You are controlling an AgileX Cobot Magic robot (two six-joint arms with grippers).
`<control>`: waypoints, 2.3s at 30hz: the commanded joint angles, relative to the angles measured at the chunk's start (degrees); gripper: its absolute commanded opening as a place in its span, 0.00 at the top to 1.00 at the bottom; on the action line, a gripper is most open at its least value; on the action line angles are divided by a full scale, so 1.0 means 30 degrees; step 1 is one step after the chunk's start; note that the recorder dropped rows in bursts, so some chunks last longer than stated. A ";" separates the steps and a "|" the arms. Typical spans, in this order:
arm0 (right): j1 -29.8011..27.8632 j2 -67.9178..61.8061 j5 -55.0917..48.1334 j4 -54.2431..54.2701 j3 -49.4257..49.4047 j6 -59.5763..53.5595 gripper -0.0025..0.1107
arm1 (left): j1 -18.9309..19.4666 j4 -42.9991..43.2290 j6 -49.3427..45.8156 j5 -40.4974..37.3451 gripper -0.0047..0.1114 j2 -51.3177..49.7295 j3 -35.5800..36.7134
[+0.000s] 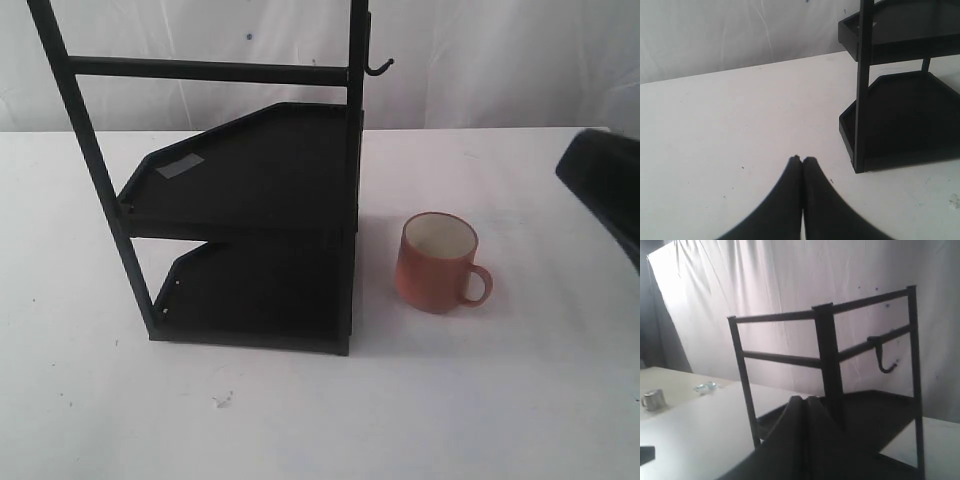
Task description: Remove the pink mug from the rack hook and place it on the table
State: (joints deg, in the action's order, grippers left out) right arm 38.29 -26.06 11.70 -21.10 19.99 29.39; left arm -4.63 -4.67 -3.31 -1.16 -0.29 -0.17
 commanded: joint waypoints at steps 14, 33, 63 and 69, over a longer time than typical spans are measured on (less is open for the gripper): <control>-0.3461 0.7337 -0.8536 0.5099 -0.4478 -0.5570 0.98 | 0.0047 0.0025 0.0127 -0.0077 0.96 0.0098 0.0057; -0.8750 0.8686 -0.8469 0.6830 -0.6665 -0.9345 0.98 | 0.0047 0.0025 0.0127 -0.0077 0.96 0.0098 0.0057; -0.8750 0.8686 -0.8956 0.6830 -0.6665 -0.9306 0.98 | 0.0047 0.0025 0.0127 -0.0077 0.96 0.0098 0.0057; -0.8750 0.8686 -0.8913 0.6830 -0.6665 -0.9306 0.98 | 0.0047 0.0025 0.0127 -0.0077 0.96 0.0098 0.0057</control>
State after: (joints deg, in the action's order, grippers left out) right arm 12.55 -0.35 -15.22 -0.71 0.31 1.97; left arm -4.63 -4.67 -3.31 -1.16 -0.29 -0.17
